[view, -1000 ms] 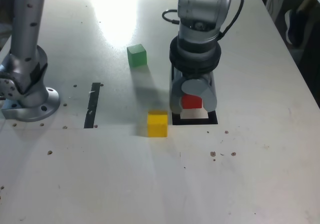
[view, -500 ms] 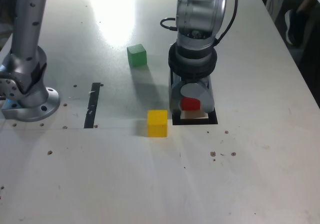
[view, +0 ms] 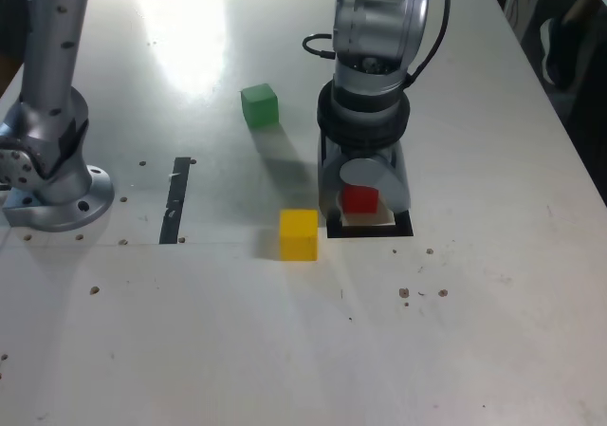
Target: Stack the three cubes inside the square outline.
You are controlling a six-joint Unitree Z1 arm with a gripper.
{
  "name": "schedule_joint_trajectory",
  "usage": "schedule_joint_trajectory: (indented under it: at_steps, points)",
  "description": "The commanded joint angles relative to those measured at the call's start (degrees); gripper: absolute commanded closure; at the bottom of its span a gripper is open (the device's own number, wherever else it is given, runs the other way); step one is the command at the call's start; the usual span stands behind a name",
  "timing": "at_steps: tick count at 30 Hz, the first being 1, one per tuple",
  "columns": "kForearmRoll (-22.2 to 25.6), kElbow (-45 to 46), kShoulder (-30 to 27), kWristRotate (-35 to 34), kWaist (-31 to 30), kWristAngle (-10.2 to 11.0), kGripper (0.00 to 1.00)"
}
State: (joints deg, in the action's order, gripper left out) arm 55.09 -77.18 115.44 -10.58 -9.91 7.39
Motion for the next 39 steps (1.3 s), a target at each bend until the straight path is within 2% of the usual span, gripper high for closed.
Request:
schedule_joint_trajectory:
  at_steps: [1,4,7,10,13,17,22,28,34,39]
  points:
    - [0.2,-0.4,-0.2,0.3,-0.3,0.0,0.07]
    - [1.1,-0.9,-1.3,0.4,-0.8,0.2,0.06]
    - [4.3,-2.4,-3.6,-0.1,-2.1,1.0,0.05]
    - [10.3,-5.4,-6.5,-0.8,-4.1,2.3,0.05]
    - [18.3,-8.8,-8.4,-1.2,-6.5,3.1,0.05]
    - [23.2,-9.9,-8.7,-1.5,-8.5,2.3,0.05]
    - [22.0,-6.0,-8.4,-2.3,-9.4,-0.5,0.06]
    - [17.6,-0.2,-8.3,-4.3,-11.2,-4.4,0.07]
    - [12.9,2.2,-5.9,-5.7,-13.1,-6.0,0.08]
    - [9.2,5.1,-4.6,-6.3,-13.1,-6.5,0.09]
